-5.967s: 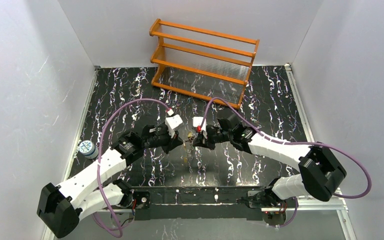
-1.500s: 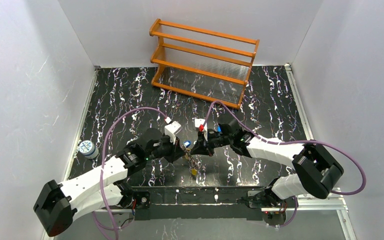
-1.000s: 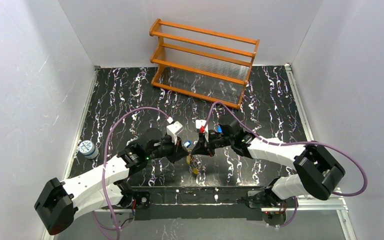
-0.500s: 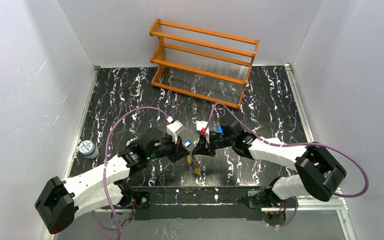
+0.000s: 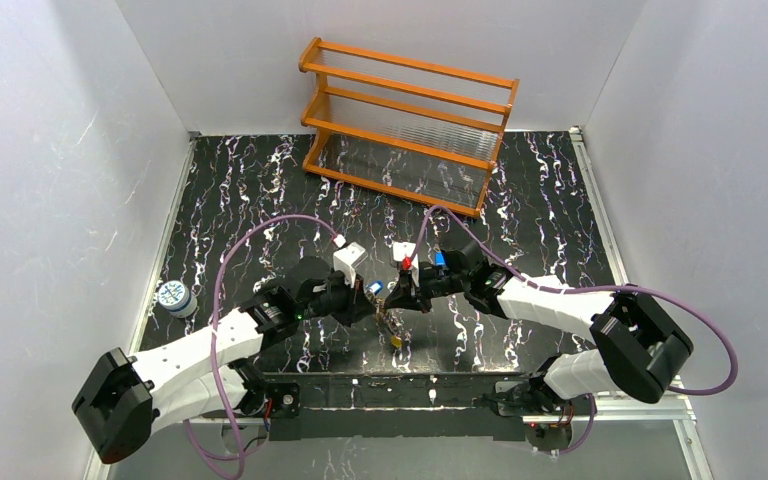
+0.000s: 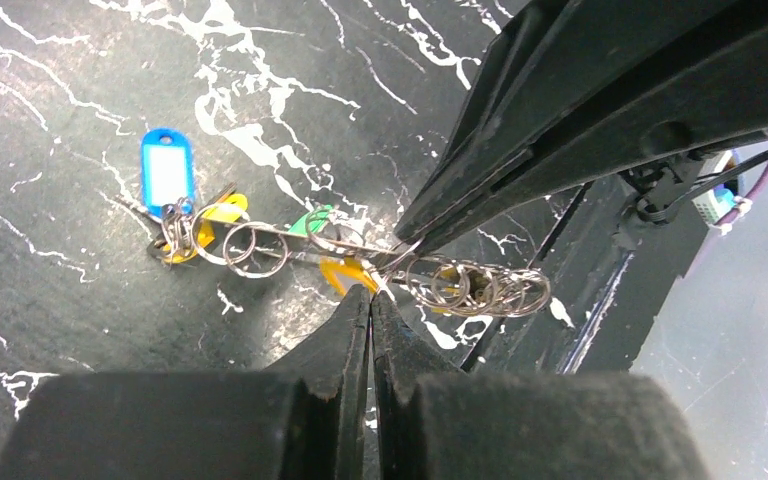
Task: Put the keys on the keyring
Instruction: Insert the key onto the keyring, then place the keyring at the center of the board.
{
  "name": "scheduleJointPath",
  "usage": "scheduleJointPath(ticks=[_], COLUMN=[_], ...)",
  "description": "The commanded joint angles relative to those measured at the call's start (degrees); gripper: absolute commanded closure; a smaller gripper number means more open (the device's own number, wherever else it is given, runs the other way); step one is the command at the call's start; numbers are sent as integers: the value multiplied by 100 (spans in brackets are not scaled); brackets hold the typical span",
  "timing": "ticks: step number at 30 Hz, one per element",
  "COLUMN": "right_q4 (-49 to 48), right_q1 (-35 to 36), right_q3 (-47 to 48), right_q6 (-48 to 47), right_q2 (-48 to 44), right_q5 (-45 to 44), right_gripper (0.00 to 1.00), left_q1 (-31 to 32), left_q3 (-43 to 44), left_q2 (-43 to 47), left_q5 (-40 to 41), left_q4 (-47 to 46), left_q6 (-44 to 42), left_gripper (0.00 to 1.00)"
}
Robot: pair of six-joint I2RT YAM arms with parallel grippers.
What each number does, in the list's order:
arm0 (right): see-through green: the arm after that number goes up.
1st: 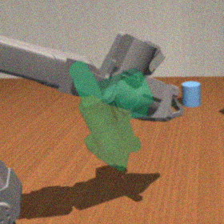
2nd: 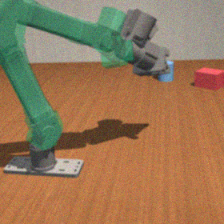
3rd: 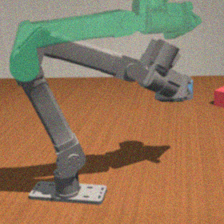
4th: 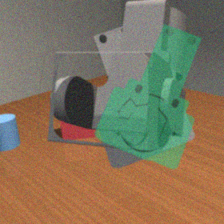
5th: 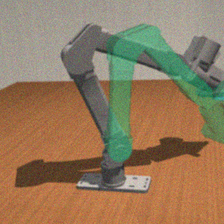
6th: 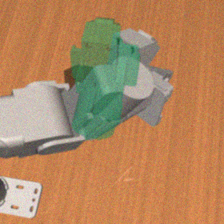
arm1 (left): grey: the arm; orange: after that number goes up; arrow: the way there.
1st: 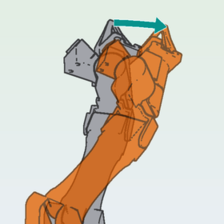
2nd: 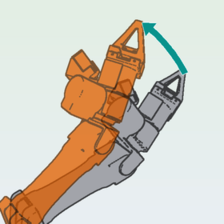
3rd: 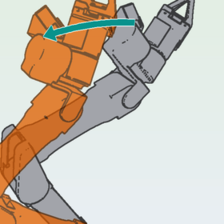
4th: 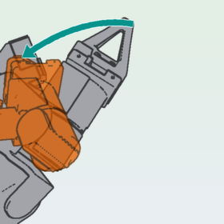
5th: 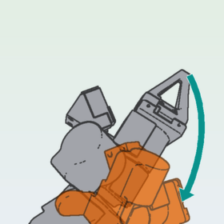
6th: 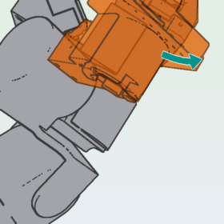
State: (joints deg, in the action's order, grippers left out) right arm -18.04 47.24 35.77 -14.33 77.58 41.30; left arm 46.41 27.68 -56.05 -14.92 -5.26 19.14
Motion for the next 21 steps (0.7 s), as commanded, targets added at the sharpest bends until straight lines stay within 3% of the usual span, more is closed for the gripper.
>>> scheduleJointPath(ticks=[1,7,13,21], right_q4=[-239,-252,-290,-758], right_q1=[12,8,10,31], right_q3=[16,18,-10,-407], right_q6=[-88,-77,-99,-986], right_q2=[-209,-191,-215,-593], right_q5=[135,166,98,-207], right_gripper=[99,99,99,99], left_q1=[10,9,9,8], left_q3=[128,30,44,-123], left_q2=[74,215,288,741], left_q5=[427,539,121,-44], left_q4=[340,321,93,53], left_q6=[-3,76,26,-160], left_gripper=[100,100,100,100])
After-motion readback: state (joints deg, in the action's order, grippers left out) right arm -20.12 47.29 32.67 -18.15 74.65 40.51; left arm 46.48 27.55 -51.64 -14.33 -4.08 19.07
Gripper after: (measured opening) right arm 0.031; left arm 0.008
